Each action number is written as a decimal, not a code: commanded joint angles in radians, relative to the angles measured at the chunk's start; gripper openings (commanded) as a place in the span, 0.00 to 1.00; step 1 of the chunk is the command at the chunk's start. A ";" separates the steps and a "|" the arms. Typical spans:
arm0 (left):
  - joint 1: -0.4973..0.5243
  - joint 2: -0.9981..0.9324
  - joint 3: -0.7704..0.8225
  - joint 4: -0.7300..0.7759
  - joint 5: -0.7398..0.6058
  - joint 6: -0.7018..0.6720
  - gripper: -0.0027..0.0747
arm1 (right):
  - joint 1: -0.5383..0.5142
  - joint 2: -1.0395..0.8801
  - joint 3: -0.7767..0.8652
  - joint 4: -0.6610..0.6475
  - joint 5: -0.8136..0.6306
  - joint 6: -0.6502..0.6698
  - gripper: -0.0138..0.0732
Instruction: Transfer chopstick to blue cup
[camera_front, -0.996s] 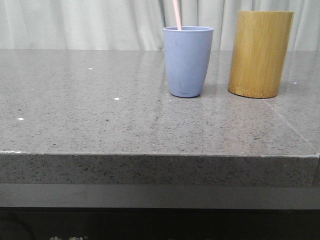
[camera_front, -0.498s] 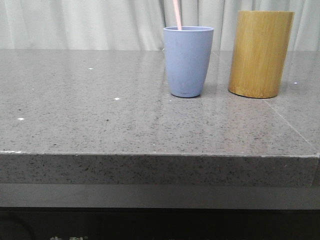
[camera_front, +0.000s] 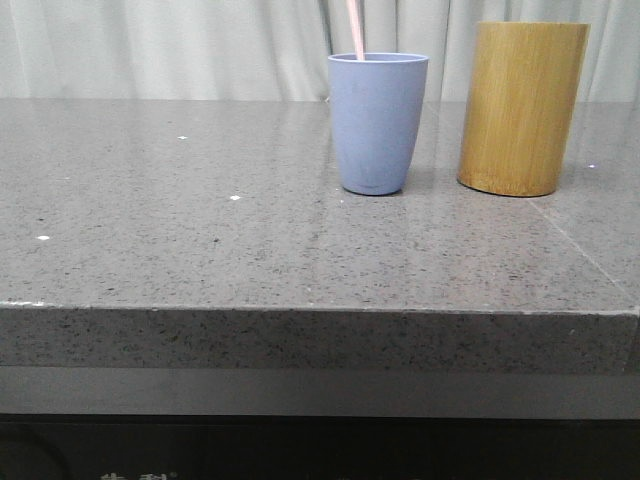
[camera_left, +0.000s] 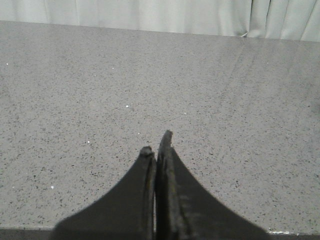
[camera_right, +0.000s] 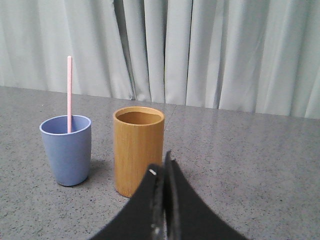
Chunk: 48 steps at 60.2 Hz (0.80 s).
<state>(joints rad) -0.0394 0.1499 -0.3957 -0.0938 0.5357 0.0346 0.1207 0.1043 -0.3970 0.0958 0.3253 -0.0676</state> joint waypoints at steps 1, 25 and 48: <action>-0.009 -0.032 0.032 -0.019 -0.113 -0.009 0.01 | -0.007 0.011 -0.023 0.002 -0.088 -0.006 0.08; -0.009 -0.180 0.265 -0.022 -0.222 -0.009 0.01 | -0.007 0.011 -0.023 0.002 -0.087 -0.006 0.08; -0.009 -0.180 0.408 -0.022 -0.313 -0.009 0.01 | -0.007 0.011 -0.023 0.002 -0.088 -0.006 0.08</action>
<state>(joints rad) -0.0394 -0.0044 0.0003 -0.1058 0.3116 0.0337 0.1207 0.1043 -0.3970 0.0975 0.3231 -0.0676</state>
